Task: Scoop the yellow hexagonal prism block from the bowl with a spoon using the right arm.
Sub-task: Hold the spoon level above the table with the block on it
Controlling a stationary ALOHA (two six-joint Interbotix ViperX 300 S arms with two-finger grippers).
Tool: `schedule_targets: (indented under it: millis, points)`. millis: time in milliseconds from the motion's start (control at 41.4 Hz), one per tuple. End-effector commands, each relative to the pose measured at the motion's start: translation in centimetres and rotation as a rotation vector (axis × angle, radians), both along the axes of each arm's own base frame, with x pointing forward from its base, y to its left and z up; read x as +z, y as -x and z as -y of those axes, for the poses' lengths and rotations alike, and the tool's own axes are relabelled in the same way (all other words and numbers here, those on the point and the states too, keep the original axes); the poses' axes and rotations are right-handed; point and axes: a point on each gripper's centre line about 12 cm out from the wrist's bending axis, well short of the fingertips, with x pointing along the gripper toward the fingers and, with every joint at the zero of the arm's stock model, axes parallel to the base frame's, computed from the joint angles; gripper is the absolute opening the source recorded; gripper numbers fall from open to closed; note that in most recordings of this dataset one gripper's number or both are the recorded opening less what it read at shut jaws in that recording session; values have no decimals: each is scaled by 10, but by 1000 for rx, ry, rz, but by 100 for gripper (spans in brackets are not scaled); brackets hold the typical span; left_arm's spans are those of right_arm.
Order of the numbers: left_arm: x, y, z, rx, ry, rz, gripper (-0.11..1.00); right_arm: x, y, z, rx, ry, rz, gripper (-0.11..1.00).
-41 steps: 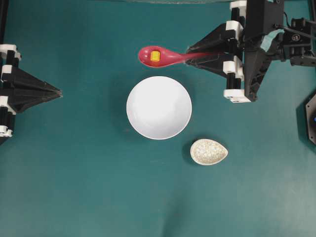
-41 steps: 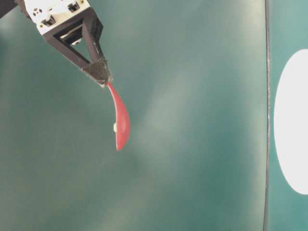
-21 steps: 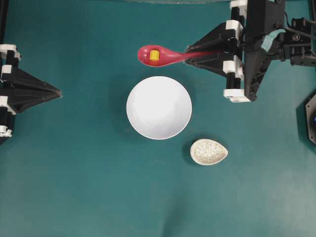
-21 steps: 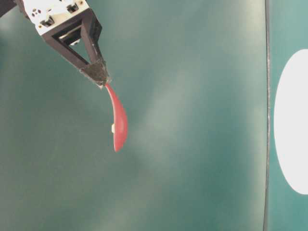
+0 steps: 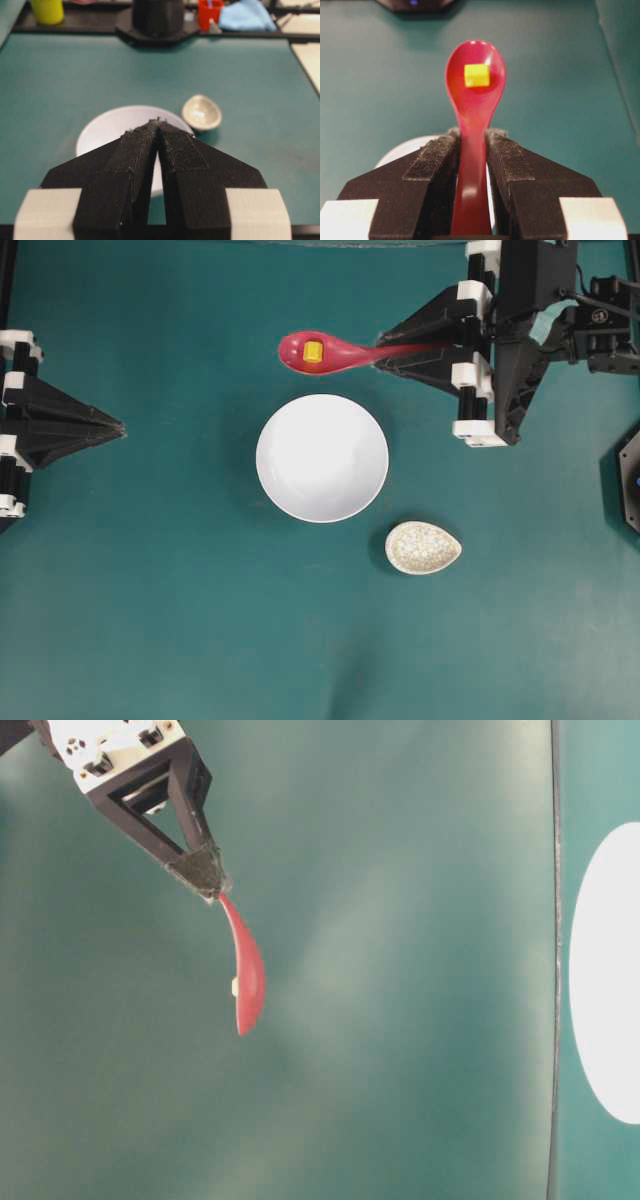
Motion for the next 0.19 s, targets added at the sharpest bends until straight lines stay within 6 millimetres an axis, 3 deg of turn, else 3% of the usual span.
schedule_targets:
  millis: [0, 169]
  points:
    - [8, -3, 0, 1, -2, 18, 5, 9, 1, -1, 3, 9, 33, 24]
    - [8, -3, 0, 1, -2, 17, 5, 10, 1, 0, 3, 12, 34, 24]
